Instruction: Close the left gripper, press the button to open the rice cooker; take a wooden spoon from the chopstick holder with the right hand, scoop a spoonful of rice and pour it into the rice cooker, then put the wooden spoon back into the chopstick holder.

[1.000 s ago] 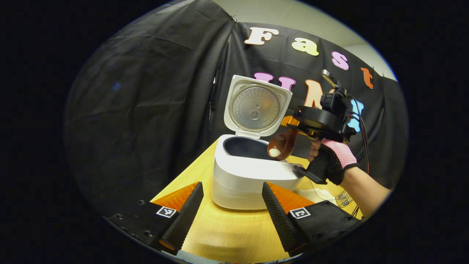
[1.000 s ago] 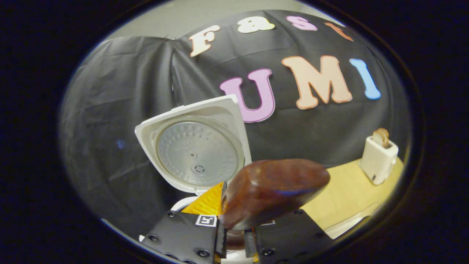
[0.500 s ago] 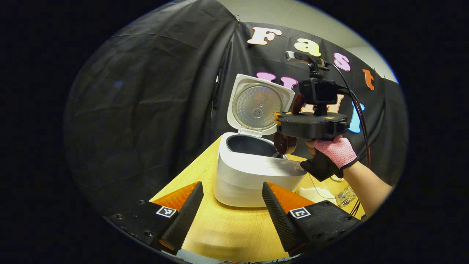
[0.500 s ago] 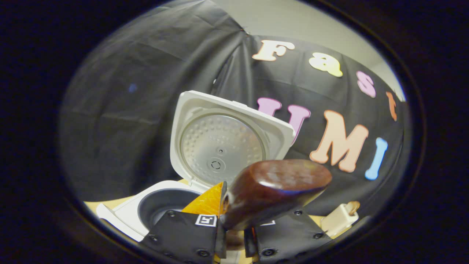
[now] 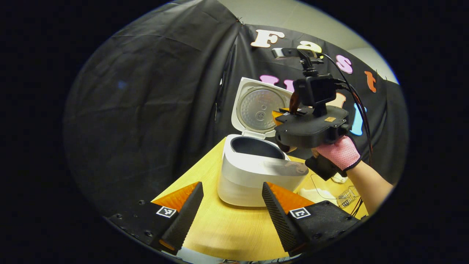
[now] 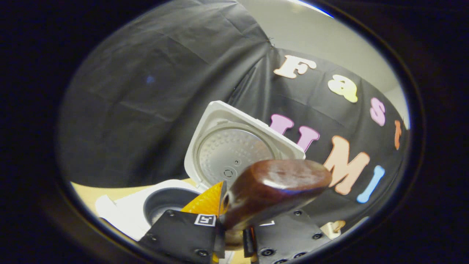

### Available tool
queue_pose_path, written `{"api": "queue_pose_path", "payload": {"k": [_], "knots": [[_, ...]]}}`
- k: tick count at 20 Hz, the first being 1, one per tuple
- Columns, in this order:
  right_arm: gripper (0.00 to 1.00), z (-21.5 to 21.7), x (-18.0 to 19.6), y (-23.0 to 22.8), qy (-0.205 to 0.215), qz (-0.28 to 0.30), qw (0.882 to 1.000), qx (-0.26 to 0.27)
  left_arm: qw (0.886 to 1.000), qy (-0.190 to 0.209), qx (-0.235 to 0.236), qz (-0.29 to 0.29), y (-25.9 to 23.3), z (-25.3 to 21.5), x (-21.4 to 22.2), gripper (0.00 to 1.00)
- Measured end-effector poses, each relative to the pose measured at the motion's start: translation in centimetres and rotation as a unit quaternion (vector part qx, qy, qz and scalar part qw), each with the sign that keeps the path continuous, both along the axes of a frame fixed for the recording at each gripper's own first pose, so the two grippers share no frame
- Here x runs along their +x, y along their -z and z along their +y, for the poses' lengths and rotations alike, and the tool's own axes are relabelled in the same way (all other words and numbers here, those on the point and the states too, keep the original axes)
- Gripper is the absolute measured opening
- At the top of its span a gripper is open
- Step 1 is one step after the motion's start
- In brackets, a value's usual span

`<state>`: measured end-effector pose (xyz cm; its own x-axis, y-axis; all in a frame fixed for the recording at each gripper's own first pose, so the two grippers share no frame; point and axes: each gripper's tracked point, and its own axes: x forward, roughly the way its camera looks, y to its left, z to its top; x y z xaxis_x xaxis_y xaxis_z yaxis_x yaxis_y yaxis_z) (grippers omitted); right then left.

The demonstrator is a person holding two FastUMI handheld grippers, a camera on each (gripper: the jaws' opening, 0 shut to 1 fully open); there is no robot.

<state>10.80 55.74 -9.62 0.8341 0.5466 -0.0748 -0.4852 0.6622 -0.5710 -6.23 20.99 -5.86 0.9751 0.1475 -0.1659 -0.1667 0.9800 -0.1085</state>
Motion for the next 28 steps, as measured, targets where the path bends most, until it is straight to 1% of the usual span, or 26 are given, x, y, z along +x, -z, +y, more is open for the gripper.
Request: {"api": "queue_pose_path", "payload": {"k": [2,3,4,6,7,8,12,13,15,16,21,24,26,28], "knots": [[0.22,-0.6,0.5,-0.6,0.002,0.047,0.998,0.045,1.000,0.006,-0.003,-0.002,-0.1,-0.3,-0.3,0.95],[0.22,-0.8,0.5,-0.7,0.001,0.074,0.995,0.069,1.000,0.010,-0.005,-0.004,-0.3,-1.0,-0.4,0.95],[0.22,-0.8,0.3,-0.6,-0.005,0.107,0.989,0.100,1.000,0.012,-0.006,-0.006,-0.4,-1.1,-0.4,0.95],[0.23,-1.5,0.5,-0.6,-0.008,0.185,0.968,0.170,1.000,0.019,-0.005,-0.010,-0.6,-1.2,-0.3,0.96],[0.23,-2.2,0.3,-0.8,-0.006,0.220,0.953,0.207,1.000,0.022,-0.001,-0.011,-0.8,-1.3,-0.4,0.95],[0.22,-2.8,0.4,-1.2,-0.005,0.241,0.942,0.232,1.000,0.025,0.003,-0.012,-0.8,-1.5,-0.3,0.95],[0.22,-6.2,0.7,-3.9,-0.009,0.286,0.902,0.324,0.999,0.045,0.005,-0.011,-1.5,-2.5,-0.1,0.95],[0.22,-7.6,0.9,-4.7,-0.008,0.294,0.892,0.344,0.999,0.051,0.005,-0.012,-1.6,-3.2,0.2,0.95],[0.22,-11.0,1.1,-6.3,0.002,0.300,0.876,0.377,0.998,0.061,0.007,-0.012,-2.6,-5.9,2.2,0.95],[0.22,-13.0,1.3,-7.2,0.010,0.296,0.871,0.391,0.998,0.066,0.010,-0.011,-2.9,-6.6,3.0,0.95],[0.22,-24.7,3.4,-11.2,0.065,0.256,0.859,0.438,0.995,0.093,0.017,-0.013,-3.2,-9.5,4.6,0.95],[0.21,-32.7,4.2,-12.4,0.113,0.221,0.859,0.447,0.993,0.111,0.022,-0.012,-3.1,-11.6,5.4,0.95],[0.22,-37.8,4.6,-13.0,0.143,0.203,0.856,0.454,0.992,0.120,0.026,-0.009,-3.0,-12.8,6.0,0.95],[0.21,-42.4,4.7,-12.8,0.172,0.186,0.855,0.453,0.991,0.128,0.027,-0.009,-3.1,-14.0,6.4,0.95]]}}
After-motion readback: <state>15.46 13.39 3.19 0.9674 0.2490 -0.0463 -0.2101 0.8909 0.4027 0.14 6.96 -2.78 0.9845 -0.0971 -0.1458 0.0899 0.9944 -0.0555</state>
